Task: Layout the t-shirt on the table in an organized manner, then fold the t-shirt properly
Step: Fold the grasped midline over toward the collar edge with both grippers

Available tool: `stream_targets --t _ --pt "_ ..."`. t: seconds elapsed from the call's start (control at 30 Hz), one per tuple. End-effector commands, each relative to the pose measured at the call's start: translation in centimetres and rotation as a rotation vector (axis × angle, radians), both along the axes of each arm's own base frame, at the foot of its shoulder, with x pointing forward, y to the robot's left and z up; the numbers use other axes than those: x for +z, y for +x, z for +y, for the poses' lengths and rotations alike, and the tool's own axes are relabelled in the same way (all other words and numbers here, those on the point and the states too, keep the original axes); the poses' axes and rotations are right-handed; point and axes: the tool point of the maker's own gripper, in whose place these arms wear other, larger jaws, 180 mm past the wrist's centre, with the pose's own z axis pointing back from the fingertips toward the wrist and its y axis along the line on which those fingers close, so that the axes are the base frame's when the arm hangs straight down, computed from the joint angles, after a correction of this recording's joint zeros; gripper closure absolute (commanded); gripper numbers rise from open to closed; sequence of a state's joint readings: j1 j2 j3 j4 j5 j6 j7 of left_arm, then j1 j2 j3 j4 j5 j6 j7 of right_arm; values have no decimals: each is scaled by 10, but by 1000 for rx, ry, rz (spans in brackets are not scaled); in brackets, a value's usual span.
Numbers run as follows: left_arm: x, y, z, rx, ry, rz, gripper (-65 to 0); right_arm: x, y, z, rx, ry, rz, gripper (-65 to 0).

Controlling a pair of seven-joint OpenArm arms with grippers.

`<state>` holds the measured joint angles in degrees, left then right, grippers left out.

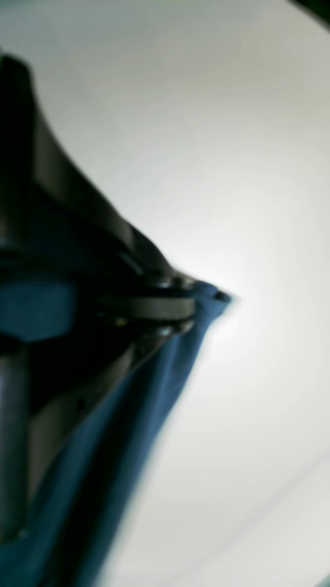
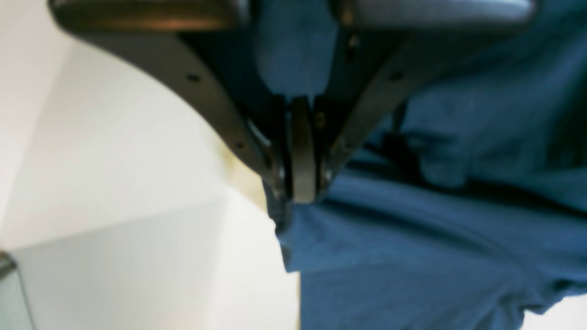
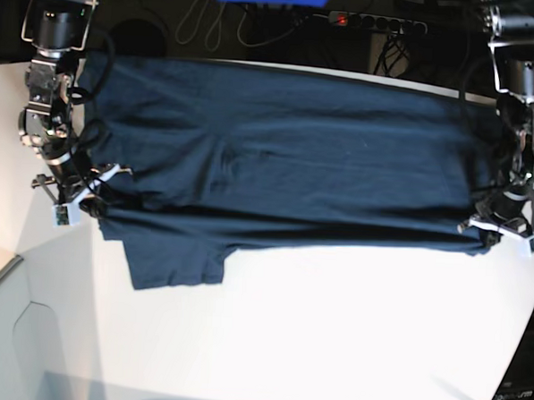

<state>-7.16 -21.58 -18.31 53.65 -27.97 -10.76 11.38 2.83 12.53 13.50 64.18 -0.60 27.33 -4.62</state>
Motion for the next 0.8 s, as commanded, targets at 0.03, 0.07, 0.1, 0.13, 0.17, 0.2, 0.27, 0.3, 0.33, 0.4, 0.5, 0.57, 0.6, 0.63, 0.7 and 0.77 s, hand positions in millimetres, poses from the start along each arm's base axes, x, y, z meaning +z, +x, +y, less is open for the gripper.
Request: stream_targets --t 0.03,0.07,0.1,0.13,0.17,0.2,0.27,0.3,0.33,0.4,0.5,0.57,0.6,0.63,0.7,0.77 --pt "15 7 6 -7 13 -19 -2 27 11 -7 -3 -14 -93 0" --pt "13 5 6 -8 9 -4 -2 29 9 -6 1 -18 -99 0" --pt "12 3 6 -7 7 3 -2 31 6 -5 5 -23 -104 0" --pt "13 0 8 -3 7 2 -2 34 4 -4 11 -28 -110 0" --pt "15 -2 11 4 10 -3 -2 37 2 -3 17 -34 -117 0" --pt "15 -6 13 9 11 -4 -2 41 -1 -2 23 -41 -125 0" --pt "18 -11 14 10 20 -10 -2 46 -9 1 36 -54 -136 0" --pt "17 -15 12 4 24 -8 -2 47 -13 2 41 -58 -137 0" --pt "17 -18 11 -2 29 -6 -2 47 -17 3 45 -62 -136 0" --pt "13 -27 10 -10 36 7 -2 45 -26 5 52 -66 -127 0" --pt "5 -41 7 -18 40 32 -2 38 -39 7 58 -68 -103 0" --pt "-5 -53 5 -19 33 61 -2 29 -47 6 55 -64 -75 0" --pt "-11 -59 1 -16 22 72 -2 24 -50 6 53 -61 -60 0" --pt "-14 -63 0 -9 16 75 -2 19 -53 4 47 -57 -47 0" --pt "-20 -78 10 31 8 89 -2 12 -59 3 43 -54 -25 0" --pt "-23 -84 13 65 -9 89 -2 9 -62 3 43 -54 -16 0"
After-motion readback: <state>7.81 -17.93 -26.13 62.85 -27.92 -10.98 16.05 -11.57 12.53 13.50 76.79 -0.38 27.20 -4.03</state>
